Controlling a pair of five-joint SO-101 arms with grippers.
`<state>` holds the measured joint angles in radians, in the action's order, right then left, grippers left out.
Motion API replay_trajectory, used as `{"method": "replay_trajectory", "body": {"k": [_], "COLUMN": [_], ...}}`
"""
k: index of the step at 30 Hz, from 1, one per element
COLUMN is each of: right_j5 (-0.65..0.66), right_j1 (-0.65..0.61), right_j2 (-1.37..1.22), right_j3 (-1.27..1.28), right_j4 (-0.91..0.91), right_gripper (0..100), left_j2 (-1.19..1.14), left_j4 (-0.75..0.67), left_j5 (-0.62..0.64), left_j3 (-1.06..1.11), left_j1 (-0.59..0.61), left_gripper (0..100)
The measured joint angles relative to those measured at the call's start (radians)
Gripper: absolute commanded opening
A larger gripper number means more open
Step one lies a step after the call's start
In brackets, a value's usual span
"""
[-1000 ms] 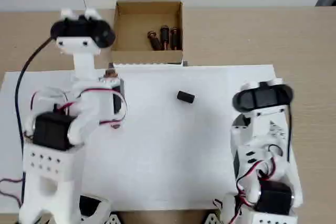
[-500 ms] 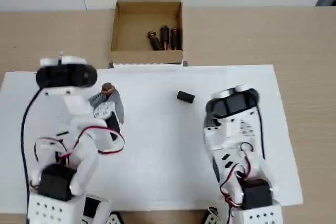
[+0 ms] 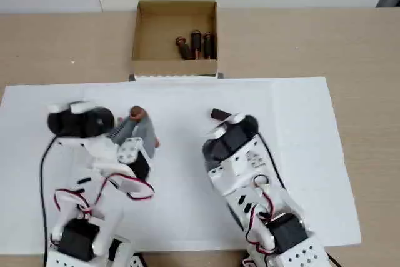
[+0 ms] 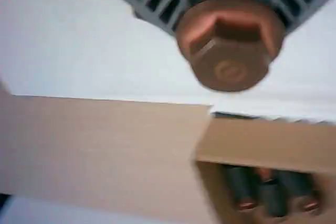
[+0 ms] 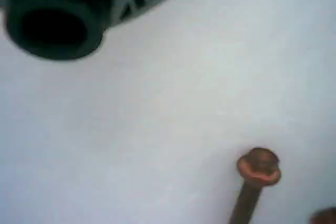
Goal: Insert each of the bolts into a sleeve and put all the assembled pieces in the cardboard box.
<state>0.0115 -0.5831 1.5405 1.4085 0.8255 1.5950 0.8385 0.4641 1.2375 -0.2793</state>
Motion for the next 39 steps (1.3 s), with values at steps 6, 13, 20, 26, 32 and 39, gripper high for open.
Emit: {"method": "replay_trajectory", "body": {"k": [6,13,20,26,32,39], "right_j5": [0.000,0.002,0.055,0.055,0.055,0.055], "right_j1": [-0.109,-0.160,-0.160,-0.160,-0.160,-0.160], "right_j2": [0.002,0.002,0.002,0.002,0.002,0.002], "right_j3": [0.084,0.091,0.091,0.092,0.092,0.092], "right_j4": [-0.133,-0.158,-0.172,-0.187,-0.189,-0.189], "right_gripper": [0.3,0.3,0.2,0.2,0.2,0.2], "left_j2": [0.187,0.207,0.207,0.210,0.210,0.210], "left_j4": [-0.057,-0.057,-0.060,-0.143,-0.189,-0.192], "left_j5": [0.078,0.094,0.098,0.098,0.098,0.098], "left_j3": [0.120,0.157,0.183,0.230,0.265,0.272], "left_j1": [-0.109,-0.137,-0.135,-0.133,-0.137,-0.143], "left_gripper": [0,0,0,0,0,0]}}
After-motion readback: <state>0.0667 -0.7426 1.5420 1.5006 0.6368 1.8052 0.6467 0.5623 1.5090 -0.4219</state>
